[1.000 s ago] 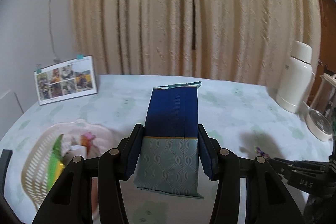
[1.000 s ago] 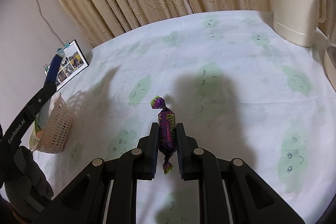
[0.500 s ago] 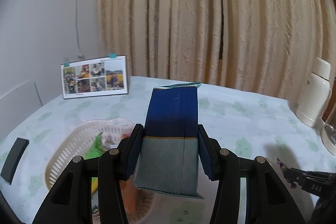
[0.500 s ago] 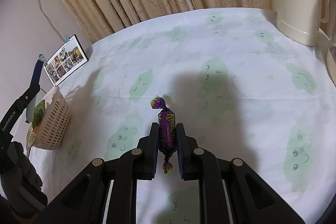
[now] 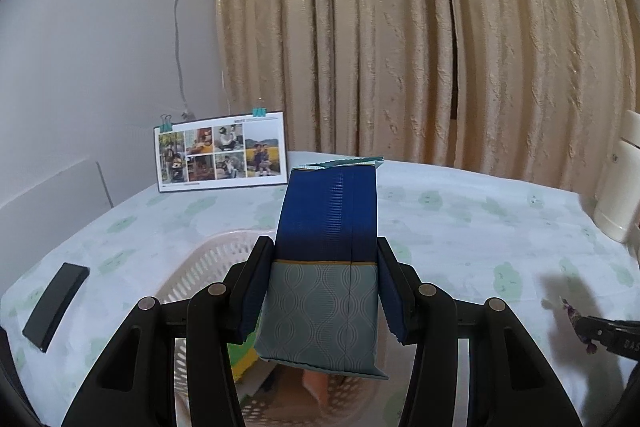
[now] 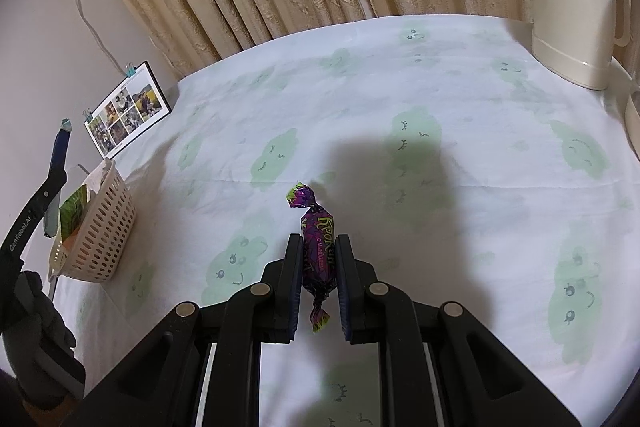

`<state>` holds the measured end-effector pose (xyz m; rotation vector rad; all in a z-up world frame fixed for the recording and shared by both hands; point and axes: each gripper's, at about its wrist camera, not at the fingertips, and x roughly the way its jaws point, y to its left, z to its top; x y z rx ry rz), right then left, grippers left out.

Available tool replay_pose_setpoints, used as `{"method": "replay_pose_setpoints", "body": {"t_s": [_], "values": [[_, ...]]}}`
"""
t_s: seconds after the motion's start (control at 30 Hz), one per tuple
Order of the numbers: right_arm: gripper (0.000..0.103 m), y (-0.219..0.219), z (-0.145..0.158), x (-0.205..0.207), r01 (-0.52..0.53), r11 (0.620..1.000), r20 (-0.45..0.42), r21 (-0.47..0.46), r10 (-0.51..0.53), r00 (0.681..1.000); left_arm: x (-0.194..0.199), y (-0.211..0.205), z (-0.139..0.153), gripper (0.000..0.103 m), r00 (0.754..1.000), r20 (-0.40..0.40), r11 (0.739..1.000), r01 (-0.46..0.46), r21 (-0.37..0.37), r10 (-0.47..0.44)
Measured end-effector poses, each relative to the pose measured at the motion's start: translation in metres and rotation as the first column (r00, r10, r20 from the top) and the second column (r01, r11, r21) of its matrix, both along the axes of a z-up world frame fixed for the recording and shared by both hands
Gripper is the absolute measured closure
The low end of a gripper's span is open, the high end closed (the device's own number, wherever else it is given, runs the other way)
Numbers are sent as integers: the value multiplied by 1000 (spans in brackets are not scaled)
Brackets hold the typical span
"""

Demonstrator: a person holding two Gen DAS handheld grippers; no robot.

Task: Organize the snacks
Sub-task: 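Carry the blue-and-white pack into the basket and open the left tool while the right tool holds the candy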

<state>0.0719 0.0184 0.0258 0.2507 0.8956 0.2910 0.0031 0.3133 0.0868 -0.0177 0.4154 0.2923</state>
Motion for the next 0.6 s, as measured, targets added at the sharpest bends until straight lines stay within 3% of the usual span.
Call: {"method": "replay_pose_setpoints", "body": {"t_s": [0.47,0.6], "values": [[88,9,-1,-3,-21,1000,3,-14,21,1000,-6,15,-3,51,999,-8,999,-52,8,52],[88,15,0,-5,-31,999,6,-14,31,999,-10,14,-2,38,998,11,997,-68,21,67]]}}
